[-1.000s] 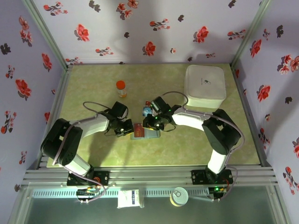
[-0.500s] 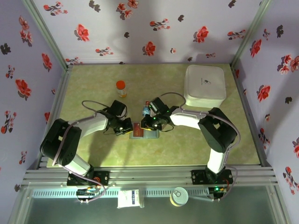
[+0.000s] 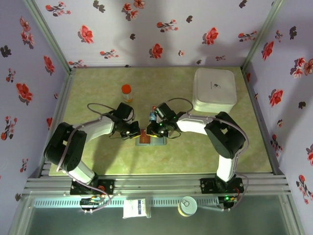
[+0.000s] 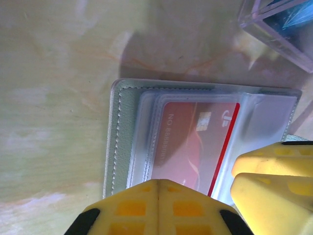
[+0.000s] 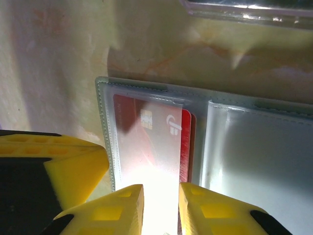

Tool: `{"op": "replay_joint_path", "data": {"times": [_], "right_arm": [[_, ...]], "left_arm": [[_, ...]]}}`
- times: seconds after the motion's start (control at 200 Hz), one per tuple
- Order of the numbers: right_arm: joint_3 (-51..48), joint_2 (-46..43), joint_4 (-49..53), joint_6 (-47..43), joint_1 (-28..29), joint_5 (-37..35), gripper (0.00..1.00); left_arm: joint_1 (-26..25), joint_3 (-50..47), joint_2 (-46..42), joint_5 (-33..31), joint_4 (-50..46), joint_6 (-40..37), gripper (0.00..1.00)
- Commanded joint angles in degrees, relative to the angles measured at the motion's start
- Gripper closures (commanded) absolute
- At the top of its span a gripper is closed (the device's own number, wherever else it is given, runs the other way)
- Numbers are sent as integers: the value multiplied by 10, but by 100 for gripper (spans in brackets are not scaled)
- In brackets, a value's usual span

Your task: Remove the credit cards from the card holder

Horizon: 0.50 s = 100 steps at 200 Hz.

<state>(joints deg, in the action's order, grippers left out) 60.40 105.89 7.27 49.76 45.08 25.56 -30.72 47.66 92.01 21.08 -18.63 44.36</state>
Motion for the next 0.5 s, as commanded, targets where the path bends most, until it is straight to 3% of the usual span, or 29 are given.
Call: {"op": "replay_joint_path", "data": {"times": [0.0,0.495], "right_arm": [[10,10,-12,9,5,7,74],[15,26,-19,9,5,13,76]], "left_arm": [[4,-2,13,10,2,-17,99],[4,-15,6,1,-3,-15,100]]}}
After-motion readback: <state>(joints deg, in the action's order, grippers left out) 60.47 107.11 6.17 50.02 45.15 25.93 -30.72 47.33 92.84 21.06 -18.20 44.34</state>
